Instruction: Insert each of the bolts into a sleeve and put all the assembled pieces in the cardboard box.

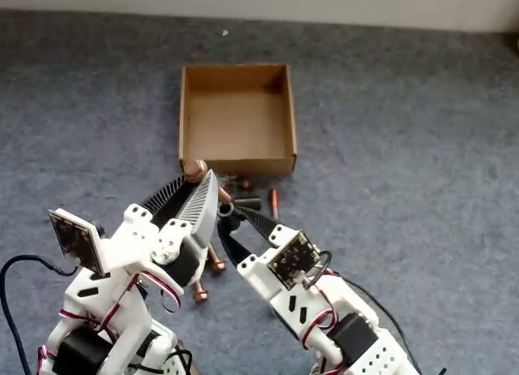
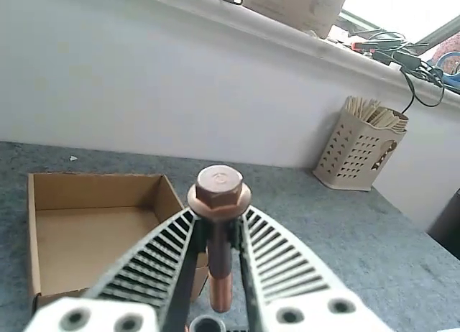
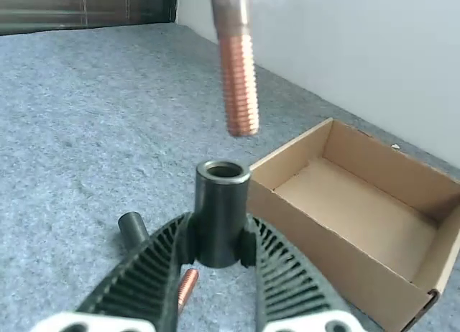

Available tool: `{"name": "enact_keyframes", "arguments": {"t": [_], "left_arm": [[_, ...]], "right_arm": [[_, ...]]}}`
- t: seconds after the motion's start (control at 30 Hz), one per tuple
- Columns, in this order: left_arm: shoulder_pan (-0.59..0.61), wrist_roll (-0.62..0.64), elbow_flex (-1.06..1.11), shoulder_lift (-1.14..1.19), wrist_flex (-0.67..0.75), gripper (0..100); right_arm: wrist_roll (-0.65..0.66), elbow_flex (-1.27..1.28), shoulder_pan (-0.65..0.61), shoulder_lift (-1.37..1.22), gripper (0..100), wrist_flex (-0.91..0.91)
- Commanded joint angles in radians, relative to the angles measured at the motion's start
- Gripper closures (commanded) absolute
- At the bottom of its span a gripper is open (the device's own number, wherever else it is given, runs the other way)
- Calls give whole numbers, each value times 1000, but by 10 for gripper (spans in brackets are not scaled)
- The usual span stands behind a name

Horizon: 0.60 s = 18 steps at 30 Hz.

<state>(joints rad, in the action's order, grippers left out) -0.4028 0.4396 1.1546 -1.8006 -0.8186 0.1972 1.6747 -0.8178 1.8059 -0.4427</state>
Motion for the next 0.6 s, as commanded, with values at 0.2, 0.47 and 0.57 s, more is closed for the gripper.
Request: {"name": "enact_keyframes", "arguments": {"t": [0.2, 0.47, 0.57], "left_arm": [[-10, 3, -12, -8, -54, 995], [-10, 2, 93, -10, -74, 995], [-10, 2, 125, -12, -72, 995]], "right_arm": [[12, 150, -1, 30, 994, 1], [12, 150, -1, 30, 994, 1], [11, 150, -1, 30, 994, 1]]}}
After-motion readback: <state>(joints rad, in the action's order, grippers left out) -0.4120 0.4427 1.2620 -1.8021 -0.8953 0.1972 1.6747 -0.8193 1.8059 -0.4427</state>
